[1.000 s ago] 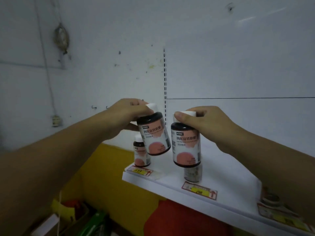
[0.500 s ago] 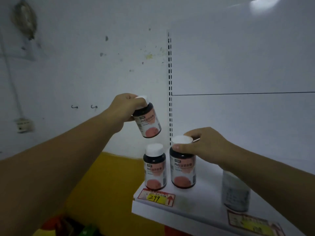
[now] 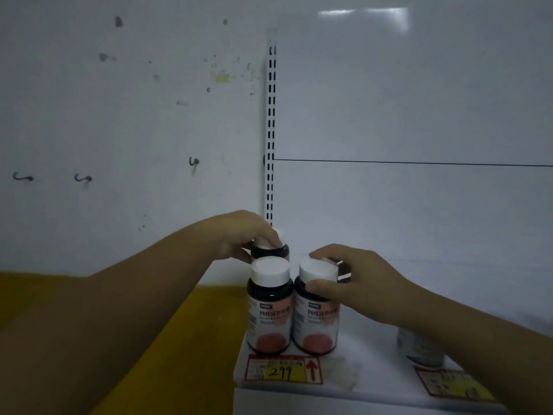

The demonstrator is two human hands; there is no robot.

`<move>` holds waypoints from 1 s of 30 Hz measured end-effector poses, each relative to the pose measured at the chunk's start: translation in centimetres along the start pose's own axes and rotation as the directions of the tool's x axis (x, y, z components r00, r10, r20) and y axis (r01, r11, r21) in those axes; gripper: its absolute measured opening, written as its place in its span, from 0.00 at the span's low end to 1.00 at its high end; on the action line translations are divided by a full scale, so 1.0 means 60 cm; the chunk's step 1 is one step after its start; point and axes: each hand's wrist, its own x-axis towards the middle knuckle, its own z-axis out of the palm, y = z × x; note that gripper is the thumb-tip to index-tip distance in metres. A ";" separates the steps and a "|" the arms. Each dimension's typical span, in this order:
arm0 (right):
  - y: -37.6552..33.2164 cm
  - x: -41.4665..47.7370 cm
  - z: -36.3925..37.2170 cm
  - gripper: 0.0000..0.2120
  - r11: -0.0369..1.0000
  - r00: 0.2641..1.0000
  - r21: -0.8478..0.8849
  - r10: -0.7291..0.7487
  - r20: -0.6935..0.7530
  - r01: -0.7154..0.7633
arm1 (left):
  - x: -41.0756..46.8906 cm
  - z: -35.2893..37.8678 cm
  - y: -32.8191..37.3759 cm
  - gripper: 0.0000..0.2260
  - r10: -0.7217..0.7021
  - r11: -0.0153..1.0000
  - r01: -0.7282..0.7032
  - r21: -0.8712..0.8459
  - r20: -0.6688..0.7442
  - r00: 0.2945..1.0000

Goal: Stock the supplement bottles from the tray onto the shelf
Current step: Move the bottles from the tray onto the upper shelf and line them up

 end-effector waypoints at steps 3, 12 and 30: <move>0.000 -0.002 0.001 0.15 0.998 1.000 -0.063 -0.015 -0.011 0.015 | 0.007 0.009 -0.009 0.13 -0.013 0.999 0.009 0.039 0.091 0.996; 0.002 -0.006 -0.001 0.26 0.994 1.000 -0.107 0.008 0.005 -0.008 | 0.013 0.011 -0.011 0.15 -0.050 0.997 0.035 0.076 0.213 0.976; 0.104 -0.290 -0.360 0.34 0.536 0.971 -0.823 0.227 -0.071 -0.186 | -0.114 0.395 0.272 0.31 0.440 0.358 -0.410 0.839 0.236 0.867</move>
